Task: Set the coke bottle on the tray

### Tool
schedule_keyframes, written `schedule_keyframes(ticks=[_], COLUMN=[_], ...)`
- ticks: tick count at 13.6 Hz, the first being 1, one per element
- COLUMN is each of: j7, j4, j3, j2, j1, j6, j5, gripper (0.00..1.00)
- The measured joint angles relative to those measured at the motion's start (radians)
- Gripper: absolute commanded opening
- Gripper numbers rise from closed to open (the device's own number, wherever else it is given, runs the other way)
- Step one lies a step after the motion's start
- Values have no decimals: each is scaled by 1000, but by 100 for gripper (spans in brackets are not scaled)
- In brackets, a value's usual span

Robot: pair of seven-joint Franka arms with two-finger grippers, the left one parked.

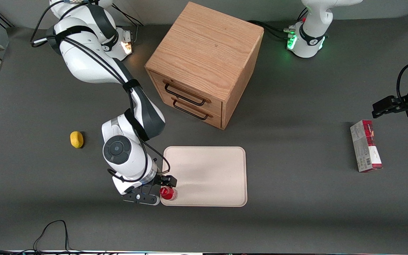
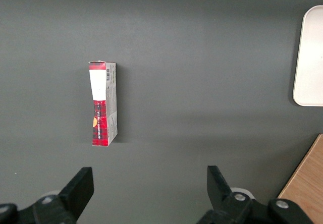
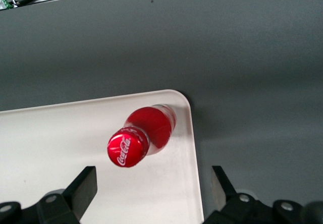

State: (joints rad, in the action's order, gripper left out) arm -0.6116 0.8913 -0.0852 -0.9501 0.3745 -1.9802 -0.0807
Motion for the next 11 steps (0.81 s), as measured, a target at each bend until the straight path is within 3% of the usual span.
schedule_keyframes(ticks=[3, 7, 11], j7=[14, 167, 409], j4=[-19, 5, 257], j3=[3, 15, 17], j2=[12, 137, 370], j1=[-3, -43, -179], j6=[76, 278, 302], j5=[-8, -13, -10], gripper=[100, 100, 100])
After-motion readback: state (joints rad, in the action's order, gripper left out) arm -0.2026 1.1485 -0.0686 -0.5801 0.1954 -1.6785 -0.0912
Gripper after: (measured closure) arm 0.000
